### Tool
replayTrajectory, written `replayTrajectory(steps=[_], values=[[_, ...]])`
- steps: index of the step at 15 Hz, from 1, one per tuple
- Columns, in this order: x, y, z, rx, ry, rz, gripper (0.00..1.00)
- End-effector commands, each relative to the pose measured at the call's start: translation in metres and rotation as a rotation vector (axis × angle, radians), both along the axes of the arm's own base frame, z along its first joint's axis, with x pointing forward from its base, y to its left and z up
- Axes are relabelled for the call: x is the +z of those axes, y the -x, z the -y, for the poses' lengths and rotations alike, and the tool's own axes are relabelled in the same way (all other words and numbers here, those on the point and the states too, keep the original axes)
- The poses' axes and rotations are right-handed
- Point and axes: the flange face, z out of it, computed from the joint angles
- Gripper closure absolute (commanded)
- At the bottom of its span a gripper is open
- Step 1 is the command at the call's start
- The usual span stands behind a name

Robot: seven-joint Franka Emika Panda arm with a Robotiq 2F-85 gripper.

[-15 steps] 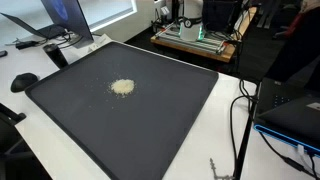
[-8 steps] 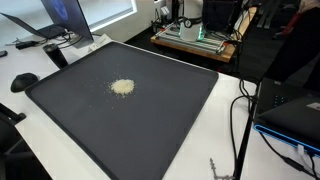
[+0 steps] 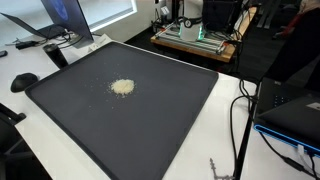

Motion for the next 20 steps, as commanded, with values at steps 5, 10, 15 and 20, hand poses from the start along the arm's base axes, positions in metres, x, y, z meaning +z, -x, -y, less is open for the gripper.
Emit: replayTrajectory(steps=[5,10,15,20], values=[[-0.052,-0.065,-0.025,0.060,0.098,-0.089,0.00],[-0.076,-0.113,-0.035,0.084,0.142,-0.119,0.00],[-0.106,-0.168,-0.040,0.089,0.220,-0.135,0.00],[-0.138,-0.220,-0.035,0.037,0.242,-0.146,0.00]])
